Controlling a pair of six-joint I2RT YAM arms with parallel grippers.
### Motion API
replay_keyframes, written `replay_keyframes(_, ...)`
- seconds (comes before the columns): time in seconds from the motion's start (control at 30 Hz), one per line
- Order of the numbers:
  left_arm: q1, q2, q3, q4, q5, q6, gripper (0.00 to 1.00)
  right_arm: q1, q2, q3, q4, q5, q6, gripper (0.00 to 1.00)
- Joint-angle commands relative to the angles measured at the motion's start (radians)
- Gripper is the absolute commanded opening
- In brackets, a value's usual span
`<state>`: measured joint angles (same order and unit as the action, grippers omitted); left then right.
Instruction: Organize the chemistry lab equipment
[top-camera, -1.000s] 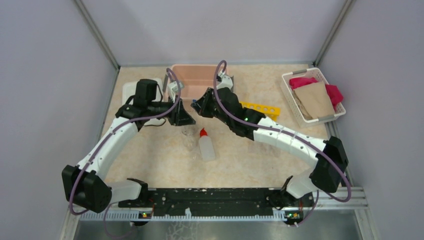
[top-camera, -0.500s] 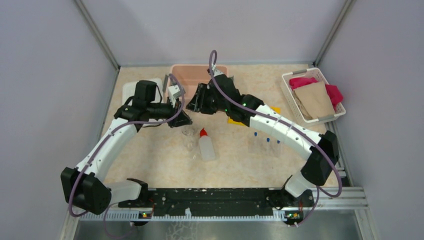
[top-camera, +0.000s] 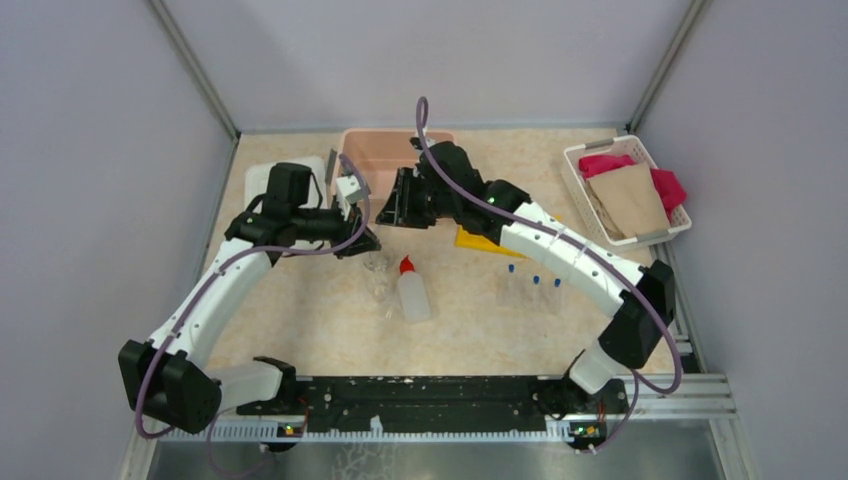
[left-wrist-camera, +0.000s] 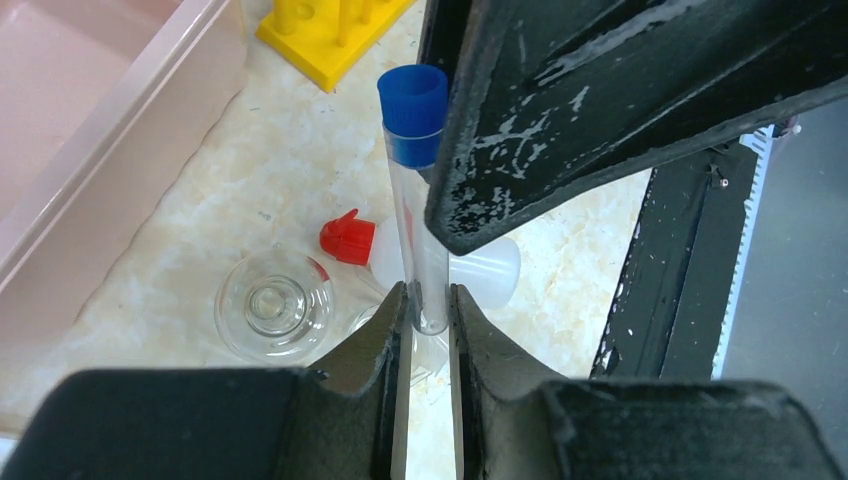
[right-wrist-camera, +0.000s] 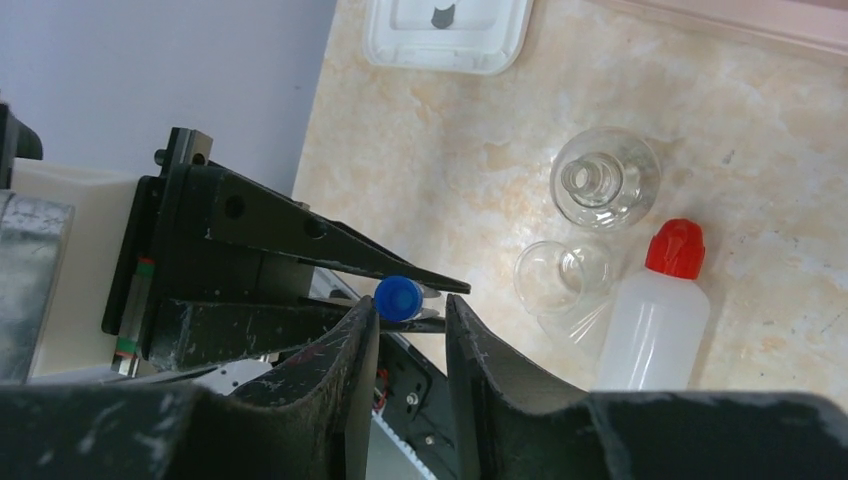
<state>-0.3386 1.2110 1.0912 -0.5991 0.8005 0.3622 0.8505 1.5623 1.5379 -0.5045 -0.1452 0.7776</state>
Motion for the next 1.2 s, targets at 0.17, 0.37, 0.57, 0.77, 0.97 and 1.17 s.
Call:
replay_keyframes(0.17, -0.005, -0.023, 0.002, -0.023, 0.024, 0.043, 0.07, -0.012, 0.054, 0.085, 0.005, -0.033, -0.034, 0.26)
replay_keyframes(0.37, -0.007, -0.026, -0.011, -0.029, 0.010, 0.056, 0.07, -0.015, 0.059, 0.091, 0.003, -0.030, -0.044, 0.12)
replay_keyframes(0.57, -0.006, -0.025, -0.018, -0.015, -0.071, 0.009, 0.96, -0.022, 0.000, 0.053, -0.050, 0.033, -0.089, 0.00)
replay_keyframes(0.77, -0.006, -0.003, -0.023, -0.030, -0.160, 0.009, 0.99, -0.025, -0.243, -0.196, -0.129, 0.299, -0.170, 0.00)
replay_keyframes(0.97, -0.005, 0.034, 0.027, -0.037, -0.260, -0.077, 0.99, -0.032, -0.500, -0.465, -0.233, 0.525, -0.173, 0.00)
replay_keyframes(1.17, -0.001, 0.058, 0.083, -0.039, -0.271, -0.141, 0.99, -0.031, -0.640, -0.622, -0.328, 0.686, -0.113, 0.00)
